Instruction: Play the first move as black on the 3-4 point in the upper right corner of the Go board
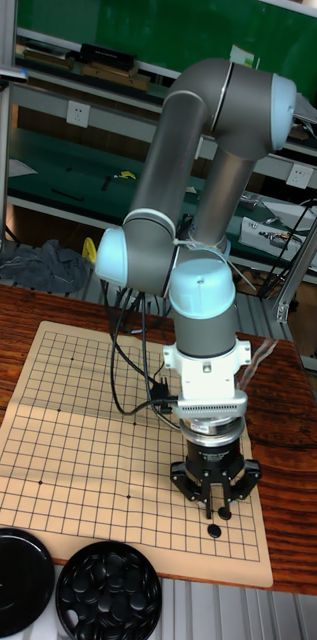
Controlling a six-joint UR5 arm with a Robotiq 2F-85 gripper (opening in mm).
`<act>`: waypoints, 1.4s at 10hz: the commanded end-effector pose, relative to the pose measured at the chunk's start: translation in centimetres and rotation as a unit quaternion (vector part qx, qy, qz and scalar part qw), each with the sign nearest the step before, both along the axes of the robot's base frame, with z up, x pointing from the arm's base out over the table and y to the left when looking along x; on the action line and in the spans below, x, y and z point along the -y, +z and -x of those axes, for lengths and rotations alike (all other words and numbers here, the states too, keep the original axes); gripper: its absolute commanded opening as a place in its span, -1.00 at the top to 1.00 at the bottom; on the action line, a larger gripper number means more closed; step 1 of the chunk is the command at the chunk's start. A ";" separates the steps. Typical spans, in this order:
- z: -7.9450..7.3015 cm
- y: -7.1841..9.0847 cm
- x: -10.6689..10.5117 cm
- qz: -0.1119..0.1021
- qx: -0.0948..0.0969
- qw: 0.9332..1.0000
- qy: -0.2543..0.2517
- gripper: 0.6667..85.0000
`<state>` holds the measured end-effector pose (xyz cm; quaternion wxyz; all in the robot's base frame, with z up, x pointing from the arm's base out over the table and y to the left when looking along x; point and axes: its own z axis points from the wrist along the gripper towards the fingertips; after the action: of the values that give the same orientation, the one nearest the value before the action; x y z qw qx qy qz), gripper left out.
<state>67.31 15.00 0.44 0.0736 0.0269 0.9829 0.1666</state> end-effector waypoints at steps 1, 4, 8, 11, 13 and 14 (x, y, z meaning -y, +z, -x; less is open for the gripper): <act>0.8 0.0 1.6 0.029 -0.012 0.999 0.018 0.48; 1.1 1.6 3.5 0.057 -0.013 0.998 0.024 0.72; 0.1 5.2 7.4 0.108 -0.019 0.994 0.021 0.98; -0.2 8.0 11.4 0.168 -0.044 0.985 0.020 0.98; -0.7 8.7 14.1 0.201 -0.039 0.979 0.011 0.98; -0.4 8.6 13.6 0.188 -0.045 0.981 -0.001 0.98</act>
<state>67.65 3.11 7.82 0.0370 0.0052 0.9993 -0.0073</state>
